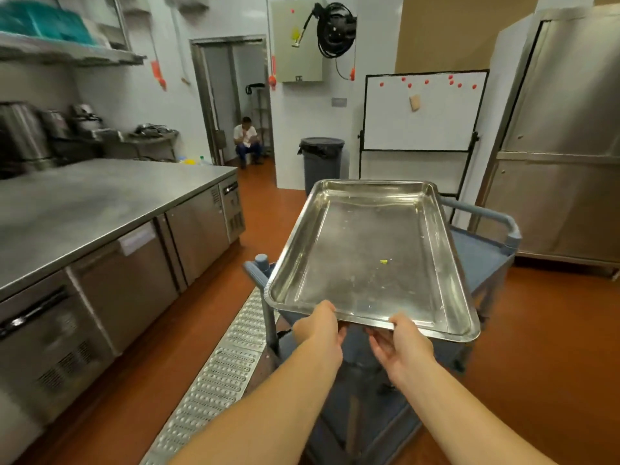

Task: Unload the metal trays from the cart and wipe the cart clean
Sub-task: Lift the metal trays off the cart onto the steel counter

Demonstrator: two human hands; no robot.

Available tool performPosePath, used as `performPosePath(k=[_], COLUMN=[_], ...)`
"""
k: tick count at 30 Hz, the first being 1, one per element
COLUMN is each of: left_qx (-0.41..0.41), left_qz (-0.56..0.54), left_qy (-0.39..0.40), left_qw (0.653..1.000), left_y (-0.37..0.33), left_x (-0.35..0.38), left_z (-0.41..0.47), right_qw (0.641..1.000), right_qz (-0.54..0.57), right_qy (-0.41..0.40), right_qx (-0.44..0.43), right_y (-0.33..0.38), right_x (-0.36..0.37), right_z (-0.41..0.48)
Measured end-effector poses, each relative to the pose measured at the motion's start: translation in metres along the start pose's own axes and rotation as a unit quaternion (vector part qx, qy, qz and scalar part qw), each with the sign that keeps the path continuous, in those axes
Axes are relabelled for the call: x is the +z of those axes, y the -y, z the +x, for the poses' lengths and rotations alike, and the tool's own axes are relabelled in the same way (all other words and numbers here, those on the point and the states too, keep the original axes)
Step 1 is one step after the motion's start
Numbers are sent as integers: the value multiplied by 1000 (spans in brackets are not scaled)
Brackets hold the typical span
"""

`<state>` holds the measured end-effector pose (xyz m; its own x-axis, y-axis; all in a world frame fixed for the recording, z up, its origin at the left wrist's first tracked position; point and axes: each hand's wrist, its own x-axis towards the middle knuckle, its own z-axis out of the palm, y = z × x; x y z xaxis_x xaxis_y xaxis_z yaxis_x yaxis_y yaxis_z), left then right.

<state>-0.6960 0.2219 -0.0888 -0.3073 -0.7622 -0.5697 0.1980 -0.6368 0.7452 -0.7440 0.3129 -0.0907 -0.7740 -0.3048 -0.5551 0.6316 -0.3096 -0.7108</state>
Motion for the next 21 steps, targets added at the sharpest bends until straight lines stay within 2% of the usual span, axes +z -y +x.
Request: performPosePath(k=[11,16,21], left_qx=[16,20,15], left_qz=[-66,-132,-175], left_qy=[-103,-151,-196], left_qw=[992,979,965], left_y=[-129,-178,-213], left_x=[-182,-272,-327], left_z=[82,121,159], right_qw=[989,971,950], right_qz=[-93,-151,-209], right_qy=[99,152,189], right_qx=[55,102,133], right_y=[-150,-230,-285], right_x=[163,234,293], right_z=[-62,-80,-75])
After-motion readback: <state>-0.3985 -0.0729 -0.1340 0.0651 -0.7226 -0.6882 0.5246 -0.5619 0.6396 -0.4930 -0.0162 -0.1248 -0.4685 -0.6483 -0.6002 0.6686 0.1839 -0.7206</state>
